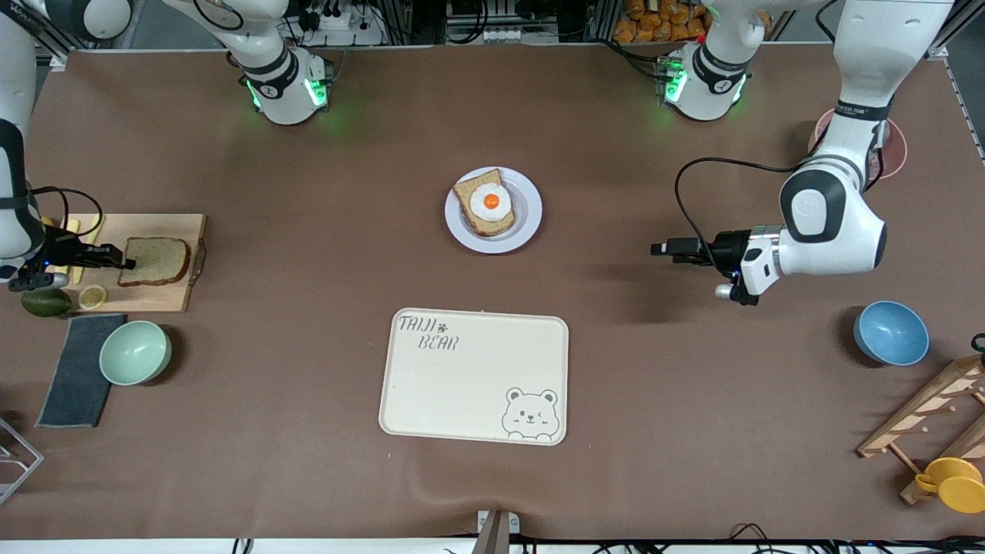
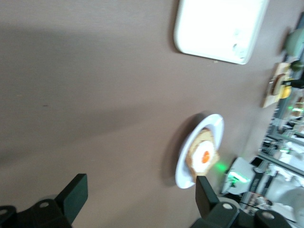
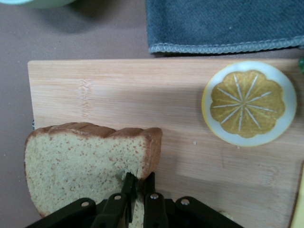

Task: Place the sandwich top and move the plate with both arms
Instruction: 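Grasp the bread slice with the right gripper while the left gripper advances, then carry the bread slice with the right gripper toward the egg plate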

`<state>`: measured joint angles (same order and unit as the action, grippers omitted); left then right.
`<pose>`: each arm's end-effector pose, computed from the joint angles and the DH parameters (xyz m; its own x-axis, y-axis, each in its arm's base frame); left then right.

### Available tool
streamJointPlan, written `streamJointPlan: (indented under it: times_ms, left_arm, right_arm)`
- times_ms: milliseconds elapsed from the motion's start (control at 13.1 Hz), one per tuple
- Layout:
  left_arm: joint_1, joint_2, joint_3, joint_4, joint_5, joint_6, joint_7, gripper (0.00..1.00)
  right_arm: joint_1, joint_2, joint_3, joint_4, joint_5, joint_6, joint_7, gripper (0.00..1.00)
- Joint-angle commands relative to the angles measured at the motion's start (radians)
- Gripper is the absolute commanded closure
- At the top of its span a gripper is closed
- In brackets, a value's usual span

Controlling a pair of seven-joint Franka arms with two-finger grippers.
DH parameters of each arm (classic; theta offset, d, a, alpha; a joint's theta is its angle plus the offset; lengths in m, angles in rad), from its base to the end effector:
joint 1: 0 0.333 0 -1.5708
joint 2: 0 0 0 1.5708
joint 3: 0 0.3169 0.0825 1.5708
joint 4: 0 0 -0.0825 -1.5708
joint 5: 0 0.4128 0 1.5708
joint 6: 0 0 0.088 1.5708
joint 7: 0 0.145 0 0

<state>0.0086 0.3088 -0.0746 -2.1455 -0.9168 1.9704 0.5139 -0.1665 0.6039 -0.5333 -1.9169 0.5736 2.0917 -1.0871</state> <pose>0.5350 -0.1155 0.2007 0.9659 -0.0961 -0.2403 0.1146 -0.6737 0.7301 0.4809 -0.3591 0.1340 0.9961 0.0586 -0.0660 0.0350 -0.9487 -0.3142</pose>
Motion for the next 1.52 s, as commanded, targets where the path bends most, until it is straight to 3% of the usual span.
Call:
streamJointPlan:
  times_ms: [0,305,533,761,1066,1447]
  left_arm:
    - [0.008,-0.054,-0.004,-0.013,-0.043,-0.047,0.009,0.00]
    - [0.010,-0.091,-0.004,-0.007,-0.060,-0.099,0.000,0.00]
    - [-0.001,-0.079,-0.040,0.001,-0.062,-0.094,0.006,0.00]
    - [-0.030,-0.057,-0.054,0.012,-0.059,-0.010,0.011,0.00]
    - [-0.027,-0.037,-0.054,0.030,-0.059,0.005,0.012,0.00]
    - [-0.038,0.003,-0.054,0.029,-0.057,0.031,0.012,0.00]
  right_arm:
    - [0.010,0.008,0.004,0.038,0.011,-0.039,-0.011,1.00]
    - [0.065,-0.003,0.003,0.061,0.006,-0.145,0.009,1.00]
    - [0.134,-0.041,-0.005,0.088,0.002,-0.329,0.194,1.00]
    - [0.226,-0.096,0.001,0.110,-0.028,-0.462,0.378,1.00]
    - [0.361,-0.162,0.038,0.153,-0.041,-0.619,0.686,1.00]
    - [0.354,-0.237,0.272,0.142,-0.023,-0.584,0.954,1.00]
